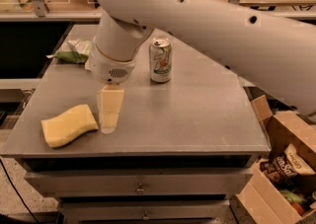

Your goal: Move sponge near green jalapeno chip bag

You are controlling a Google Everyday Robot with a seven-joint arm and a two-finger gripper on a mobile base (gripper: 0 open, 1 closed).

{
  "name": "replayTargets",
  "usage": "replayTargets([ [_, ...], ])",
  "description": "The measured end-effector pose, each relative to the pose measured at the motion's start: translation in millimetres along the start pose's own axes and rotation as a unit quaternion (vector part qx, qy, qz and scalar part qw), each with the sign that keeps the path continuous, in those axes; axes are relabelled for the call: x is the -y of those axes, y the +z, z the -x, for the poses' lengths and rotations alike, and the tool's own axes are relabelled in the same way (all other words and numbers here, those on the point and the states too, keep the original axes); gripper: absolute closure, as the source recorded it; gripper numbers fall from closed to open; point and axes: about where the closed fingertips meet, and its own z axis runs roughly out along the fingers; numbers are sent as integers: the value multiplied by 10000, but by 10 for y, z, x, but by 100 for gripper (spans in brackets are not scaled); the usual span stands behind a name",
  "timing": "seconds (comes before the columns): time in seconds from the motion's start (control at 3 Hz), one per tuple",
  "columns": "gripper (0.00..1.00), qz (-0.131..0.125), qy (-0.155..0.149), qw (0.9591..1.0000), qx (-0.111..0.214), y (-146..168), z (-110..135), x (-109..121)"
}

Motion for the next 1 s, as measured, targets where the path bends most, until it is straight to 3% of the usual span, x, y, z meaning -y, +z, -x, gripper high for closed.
replayTargets([
  [0.33, 0, 38, 198, 9998, 7, 61, -36, -3],
  [0.67, 0, 77, 769, 9969, 164, 204, -110, -76],
  [1.0, 0, -85, 1318, 9907, 330, 332, -181, -141],
])
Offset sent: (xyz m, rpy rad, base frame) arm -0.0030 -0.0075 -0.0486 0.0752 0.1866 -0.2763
